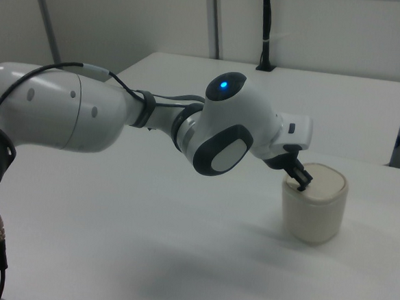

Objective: Open the trash bin

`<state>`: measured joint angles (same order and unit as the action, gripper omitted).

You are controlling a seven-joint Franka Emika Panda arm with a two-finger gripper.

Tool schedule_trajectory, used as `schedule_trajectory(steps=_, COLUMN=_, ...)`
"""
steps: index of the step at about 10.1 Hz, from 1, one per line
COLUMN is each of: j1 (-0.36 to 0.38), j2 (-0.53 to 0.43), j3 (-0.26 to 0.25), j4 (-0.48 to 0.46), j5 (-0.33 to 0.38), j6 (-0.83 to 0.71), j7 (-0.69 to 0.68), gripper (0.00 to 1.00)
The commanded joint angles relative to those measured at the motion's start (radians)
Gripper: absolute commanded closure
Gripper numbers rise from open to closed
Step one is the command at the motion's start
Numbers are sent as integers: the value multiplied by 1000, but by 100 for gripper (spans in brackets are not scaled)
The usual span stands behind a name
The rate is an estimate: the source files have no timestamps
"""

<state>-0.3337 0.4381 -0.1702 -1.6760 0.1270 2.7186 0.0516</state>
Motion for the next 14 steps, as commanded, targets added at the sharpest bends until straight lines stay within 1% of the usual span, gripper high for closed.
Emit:
schedule_trajectory(steps=1, j1=13, j2=-106, j3=11, j4=-50, j5=0, j6=9, j7=86, gripper=100)
schedule_trajectory(steps=2, j1=15, j2=-152, j3=36, j4=-47, j5=0, j6=-14, j7=135, gripper=100)
schedule_trajectory(steps=4, j1=22, j2=-223, j3=95, j4=5, j5=-1, j6=-185, j7=198, gripper=100)
schedule_trajectory(steps=5, j1=37, j2=-267, j3=112, j4=12, j5=-6, j6=-274, j7=229, gripper=100)
schedule_trajectory(steps=7, j1=85, j2=-356, j3=153, j4=12, j5=-13, j6=-486, j7=249, gripper=100)
schedule_trajectory(steps=8, j1=131, j2=-392, j3=156, j4=12, j5=-13, j6=-588, j7=249, gripper=98)
schedule_trajectory(steps=9, j1=178, j2=-421, j3=156, j4=12, j5=-13, j6=-673, j7=249, gripper=91)
schedule_trajectory(steps=10, j1=218, j2=-439, j3=155, j4=12, j5=-15, j6=-757, j7=249, gripper=65)
schedule_trajectory(steps=11, j1=260, j2=-447, j3=147, j4=12, j5=-15, j6=-831, j7=249, gripper=30)
schedule_trajectory(steps=12, j1=301, j2=-447, j3=141, j4=12, j5=-15, j6=-883, j7=251, gripper=14)
schedule_trajectory(steps=13, j1=323, j2=-444, j3=138, j4=12, j5=-16, j6=-905, j7=249, gripper=0)
schedule_trajectory(steps=14, j1=356, j2=-440, j3=135, j4=9, j5=-38, j6=-910, j7=242, gripper=0)
